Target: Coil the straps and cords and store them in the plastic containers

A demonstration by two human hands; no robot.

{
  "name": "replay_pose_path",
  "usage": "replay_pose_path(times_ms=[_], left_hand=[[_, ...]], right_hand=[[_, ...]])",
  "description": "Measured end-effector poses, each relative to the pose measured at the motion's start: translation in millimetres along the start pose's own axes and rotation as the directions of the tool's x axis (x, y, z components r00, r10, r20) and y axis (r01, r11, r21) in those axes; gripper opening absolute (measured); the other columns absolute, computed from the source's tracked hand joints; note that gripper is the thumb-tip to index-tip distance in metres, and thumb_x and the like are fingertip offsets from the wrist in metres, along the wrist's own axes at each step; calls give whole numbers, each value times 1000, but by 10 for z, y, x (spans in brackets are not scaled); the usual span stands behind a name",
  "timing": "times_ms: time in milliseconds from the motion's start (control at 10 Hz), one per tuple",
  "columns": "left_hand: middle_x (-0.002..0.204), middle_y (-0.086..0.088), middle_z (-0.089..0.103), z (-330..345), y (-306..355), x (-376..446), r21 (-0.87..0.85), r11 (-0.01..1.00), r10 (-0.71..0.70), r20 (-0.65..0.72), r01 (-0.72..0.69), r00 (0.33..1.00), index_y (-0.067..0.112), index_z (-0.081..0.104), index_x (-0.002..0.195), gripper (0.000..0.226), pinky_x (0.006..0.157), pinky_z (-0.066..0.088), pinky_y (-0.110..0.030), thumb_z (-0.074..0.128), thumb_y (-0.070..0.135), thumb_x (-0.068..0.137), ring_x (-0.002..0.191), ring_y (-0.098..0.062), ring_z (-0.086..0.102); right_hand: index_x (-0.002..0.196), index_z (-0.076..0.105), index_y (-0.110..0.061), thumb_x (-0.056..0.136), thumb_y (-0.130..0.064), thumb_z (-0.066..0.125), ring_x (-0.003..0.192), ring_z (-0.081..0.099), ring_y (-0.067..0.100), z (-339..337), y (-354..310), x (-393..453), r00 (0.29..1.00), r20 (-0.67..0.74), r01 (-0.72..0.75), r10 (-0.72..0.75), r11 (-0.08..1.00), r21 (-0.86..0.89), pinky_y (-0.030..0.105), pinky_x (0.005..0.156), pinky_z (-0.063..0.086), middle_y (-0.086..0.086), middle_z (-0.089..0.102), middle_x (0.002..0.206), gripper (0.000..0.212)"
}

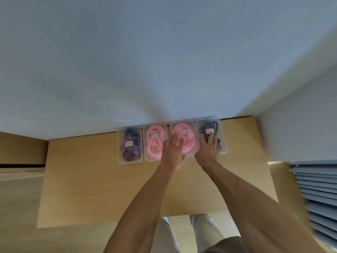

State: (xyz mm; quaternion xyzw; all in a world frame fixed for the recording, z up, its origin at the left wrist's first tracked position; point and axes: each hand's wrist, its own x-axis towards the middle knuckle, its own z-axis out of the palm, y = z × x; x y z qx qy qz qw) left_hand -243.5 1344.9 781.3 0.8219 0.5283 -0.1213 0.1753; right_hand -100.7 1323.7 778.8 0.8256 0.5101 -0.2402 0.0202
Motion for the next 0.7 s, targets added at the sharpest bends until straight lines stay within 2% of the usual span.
replay_pose_path(times_ms=[100,200,300,400,500,600,700], left_hand=[[160,-12,26,1,-65,-30,20,1000,9,-23,-9,1000,17,35,148,71,118,28,-45,66,44,91,146,-29,26],[160,-13,26,-4,-126,-88,5,999,-46,-26,46,999,15,34,150,70,121,20,-46,65,40,92,149,-31,21],[162,-15,19,2,-145,-90,12,998,-67,-8,67,998,17,31,151,75,122,19,-49,66,43,90,151,-33,16],[166,-19,3,20,-161,-80,-45,986,-165,-40,164,985,26,23,155,87,120,20,-59,64,58,86,152,-40,8],[164,-26,-5,47,-184,-82,-70,911,-410,-35,407,912,28,6,159,100,118,17,-61,53,74,84,151,-46,2],[164,-26,-6,75,-297,-114,-105,855,-505,62,508,861,25,3,159,102,117,19,-62,51,76,85,151,-46,6],[164,-23,5,28,-351,-251,-106,877,-472,-5,468,882,22,10,159,91,117,27,-55,51,66,91,150,-42,16]], right_hand=[[151,30,-25,90,-4,60,149,12,38,55,-21,15,1000,2,29,-29,999,-45,49,112,35,19,8,163,71],[141,40,-23,88,-5,62,141,27,39,57,-170,-22,997,-6,73,-74,996,-56,47,107,40,23,18,159,60],[140,42,-22,86,-9,65,133,37,37,13,-178,29,995,-6,98,-99,990,-100,46,107,38,21,27,152,59],[143,37,-21,84,-11,63,137,31,39,6,-103,64,996,-30,82,-88,985,-154,46,108,33,23,22,156,65],[149,24,-25,88,-19,58,144,18,43,22,-99,2,1000,-7,-31,30,986,-165,50,112,26,25,10,159,70],[155,11,-25,92,-26,52,139,23,43,36,-108,-55,996,38,-71,78,986,-154,50,109,31,26,13,156,75],[154,14,-24,90,-27,53,141,22,41,-26,-151,-111,998,9,-58,61,983,-173,48,111,26,24,12,157,74]])
